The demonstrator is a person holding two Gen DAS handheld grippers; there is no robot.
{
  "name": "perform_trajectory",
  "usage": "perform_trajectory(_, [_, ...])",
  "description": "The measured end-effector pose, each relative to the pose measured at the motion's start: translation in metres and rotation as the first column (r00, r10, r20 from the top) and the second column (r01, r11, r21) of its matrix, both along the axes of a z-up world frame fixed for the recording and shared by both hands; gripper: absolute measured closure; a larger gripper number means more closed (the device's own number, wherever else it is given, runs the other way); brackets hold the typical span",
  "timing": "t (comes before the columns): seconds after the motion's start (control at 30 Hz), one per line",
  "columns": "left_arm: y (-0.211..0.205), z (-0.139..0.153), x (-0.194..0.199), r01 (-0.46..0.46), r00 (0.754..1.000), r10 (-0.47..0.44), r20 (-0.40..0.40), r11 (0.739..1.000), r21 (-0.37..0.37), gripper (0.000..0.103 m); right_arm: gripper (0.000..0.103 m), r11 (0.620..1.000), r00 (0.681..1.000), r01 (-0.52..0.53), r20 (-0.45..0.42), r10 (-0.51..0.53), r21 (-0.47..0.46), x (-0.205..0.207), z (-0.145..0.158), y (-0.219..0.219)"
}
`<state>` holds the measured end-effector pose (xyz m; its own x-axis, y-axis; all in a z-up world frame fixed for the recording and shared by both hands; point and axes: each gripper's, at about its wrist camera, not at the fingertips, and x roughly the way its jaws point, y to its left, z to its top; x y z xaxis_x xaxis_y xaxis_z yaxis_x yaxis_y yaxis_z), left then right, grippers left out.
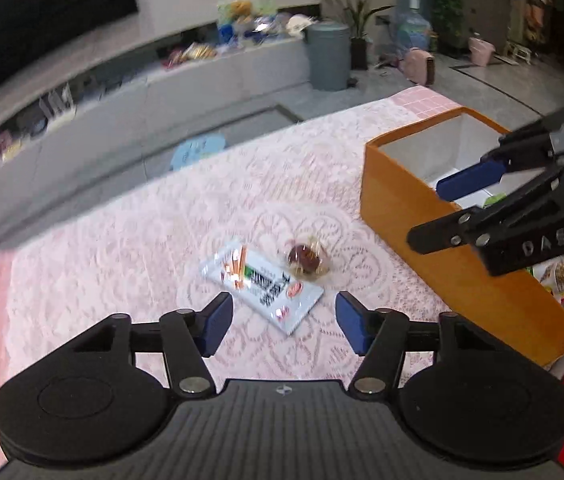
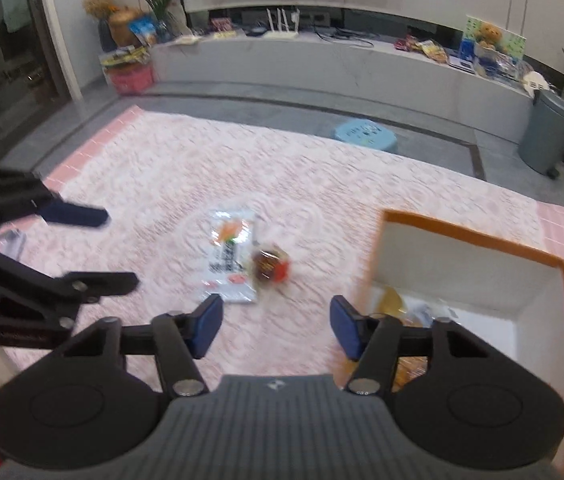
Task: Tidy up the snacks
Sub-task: 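Move both tools back to the two remaining snacks on the table, then grasp the white spicy strip packet with the left tool while the right tool grasps the wrapped brown snack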
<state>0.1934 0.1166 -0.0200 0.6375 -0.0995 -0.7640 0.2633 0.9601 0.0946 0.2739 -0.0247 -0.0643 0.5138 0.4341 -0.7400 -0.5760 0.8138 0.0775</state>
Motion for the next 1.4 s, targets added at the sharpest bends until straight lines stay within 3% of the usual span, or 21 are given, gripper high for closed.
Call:
perform_trajectory(0.2, [0.015, -0.011, 0.011, -0.089, 0.995, 0.086, -0.049, 0.995, -0.051, 0.051, 0.051, 0.999, 1.0, -0.03, 0.003, 0.03, -0.015, 0.002, -0.017, 0.028])
perform_trajectory(0.47, [0.038, -0.038, 0.033, -0.197, 0.978, 0.185, -0.096, 0.97, -0.144, 0.059, 0.068, 0.997, 0.999, -0.027, -0.034, 0.024, -0.072, 0.024, -0.048, 0.048])
perform_trajectory(0.6, [0.043, -0.054, 0.044, -0.243, 0.967, 0.224, -0.119, 0.955, -0.173, 0.061, 0.071, 0.991, 0.999, -0.035, -0.022, 0.033, -0.125, 0.038, -0.061, 0.06])
perform_trajectory(0.7, [0.042, -0.062, 0.052, -0.263, 0.962, 0.246, -0.116, 0.95, -0.166, 0.06, 0.07, 0.99, 0.999, -0.046, -0.034, 0.042, -0.131, 0.051, -0.067, 0.068])
perform_trajectory(1.0, [0.056, -0.072, 0.067, -0.311, 0.95, 0.31, -0.034, 0.939, -0.147, 0.051, 0.046, 0.982, 0.998, -0.036, -0.055, 0.026, -0.186, 0.089, -0.086, 0.092])
perform_trajectory(1.2, [0.072, -0.084, 0.081, -0.369, 0.929, 0.345, -0.137, 0.895, -0.249, 0.051, 0.044, 0.973, 0.999, -0.04, -0.043, 0.031, -0.225, 0.102, -0.093, 0.11])
perform_trajectory(1.3, [0.076, -0.091, 0.083, -0.392, 0.92, 0.363, -0.15, 0.875, -0.285, 0.051, 0.048, 0.969, 0.999, -0.049, -0.025, 0.045, -0.242, 0.105, -0.096, 0.114])
perform_trajectory(1.37, [0.08, -0.095, 0.084, -0.406, 0.914, 0.369, -0.17, 0.854, -0.326, 0.051, 0.06, 0.967, 0.998, -0.064, -0.04, 0.056, -0.245, 0.107, -0.1, 0.115])
perform_trajectory(1.4, [0.082, -0.097, 0.085, -0.412, 0.911, 0.371, -0.181, 0.843, -0.345, 0.051, 0.061, 0.968, 0.997, -0.072, -0.054, 0.061, -0.241, 0.108, -0.102, 0.115])
